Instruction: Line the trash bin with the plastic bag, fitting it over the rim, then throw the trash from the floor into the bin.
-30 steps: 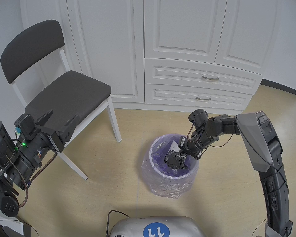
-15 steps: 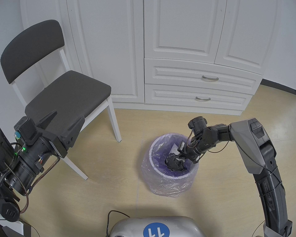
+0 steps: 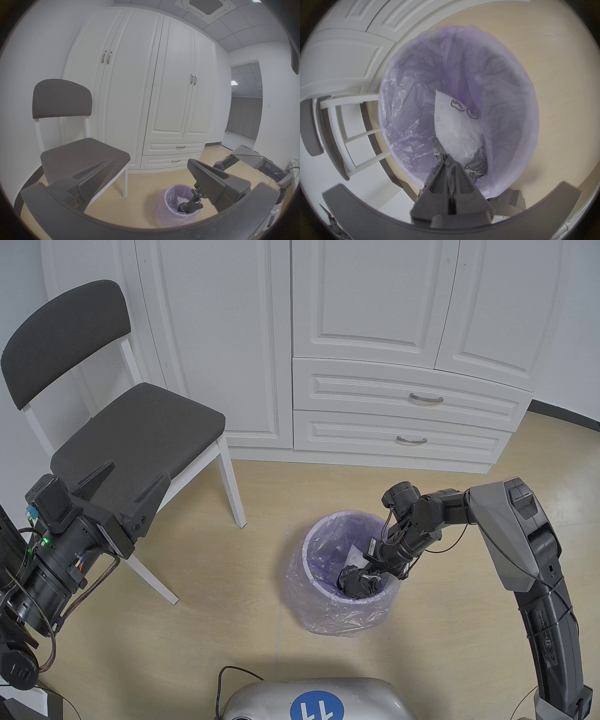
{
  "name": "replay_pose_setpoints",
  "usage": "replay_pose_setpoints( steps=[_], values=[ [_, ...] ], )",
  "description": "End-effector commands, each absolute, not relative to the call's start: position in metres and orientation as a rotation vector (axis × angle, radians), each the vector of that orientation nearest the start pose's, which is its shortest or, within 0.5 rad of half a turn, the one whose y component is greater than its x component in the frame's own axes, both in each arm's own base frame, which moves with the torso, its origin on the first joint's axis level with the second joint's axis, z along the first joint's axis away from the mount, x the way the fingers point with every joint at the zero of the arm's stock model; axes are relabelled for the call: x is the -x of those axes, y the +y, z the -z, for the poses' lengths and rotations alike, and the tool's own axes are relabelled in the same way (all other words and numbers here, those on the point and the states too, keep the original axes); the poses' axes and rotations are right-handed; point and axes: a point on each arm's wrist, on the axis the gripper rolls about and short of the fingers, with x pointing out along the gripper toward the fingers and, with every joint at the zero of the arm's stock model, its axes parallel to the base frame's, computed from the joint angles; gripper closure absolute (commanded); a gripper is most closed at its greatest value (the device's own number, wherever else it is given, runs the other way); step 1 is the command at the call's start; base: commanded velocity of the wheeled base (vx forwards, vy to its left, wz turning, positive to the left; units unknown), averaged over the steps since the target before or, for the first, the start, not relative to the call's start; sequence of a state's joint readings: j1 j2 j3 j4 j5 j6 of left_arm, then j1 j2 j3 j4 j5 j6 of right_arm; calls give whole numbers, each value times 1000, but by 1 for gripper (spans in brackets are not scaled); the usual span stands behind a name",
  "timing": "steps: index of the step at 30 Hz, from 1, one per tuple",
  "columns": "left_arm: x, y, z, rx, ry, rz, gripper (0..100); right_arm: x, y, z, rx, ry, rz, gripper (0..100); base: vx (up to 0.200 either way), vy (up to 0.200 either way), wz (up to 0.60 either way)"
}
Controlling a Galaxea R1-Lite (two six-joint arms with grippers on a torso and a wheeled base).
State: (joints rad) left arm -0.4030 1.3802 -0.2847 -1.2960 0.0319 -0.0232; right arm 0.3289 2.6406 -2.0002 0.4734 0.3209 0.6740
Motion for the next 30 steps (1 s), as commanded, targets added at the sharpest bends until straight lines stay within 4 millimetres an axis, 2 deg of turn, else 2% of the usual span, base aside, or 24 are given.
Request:
replay_pose_setpoints(
  steps=[1, 8, 12, 18, 24, 26, 27, 30],
  values=[
    [-173, -73, -196, 69, -204, 372, 0, -462, 174, 4, -552, 1305, -188, 100, 0, 0, 0],
    [-171, -72, -198, 71, -214, 372, 0, -468, 181, 14, -557, 1253, -217, 100, 0, 0, 0],
    [-171, -72, -198, 71, -214, 372, 0, -478, 186, 18, -602, 1143, -222, 100, 0, 0, 0],
    [-172, -73, -198, 71, -214, 372, 0, -491, 184, -5, -786, 1000, -181, 100, 0, 0, 0],
    [-171, -72, -199, 71, -216, 372, 0, -489, 176, -19, -786, 1020, -170, 100, 0, 0, 0],
    [-171, -72, -199, 72, -217, 372, 0, -482, 174, -26, -746, 1078, -158, 100, 0, 0, 0],
    [-169, -71, -200, 73, -225, 374, 0, -471, 171, -50, -673, 1117, -189, 100, 0, 0, 0],
    [-167, -70, -202, 75, -235, 375, 0, -464, 171, -72, -664, 1120, -214, 100, 0, 0, 0]
  ],
)
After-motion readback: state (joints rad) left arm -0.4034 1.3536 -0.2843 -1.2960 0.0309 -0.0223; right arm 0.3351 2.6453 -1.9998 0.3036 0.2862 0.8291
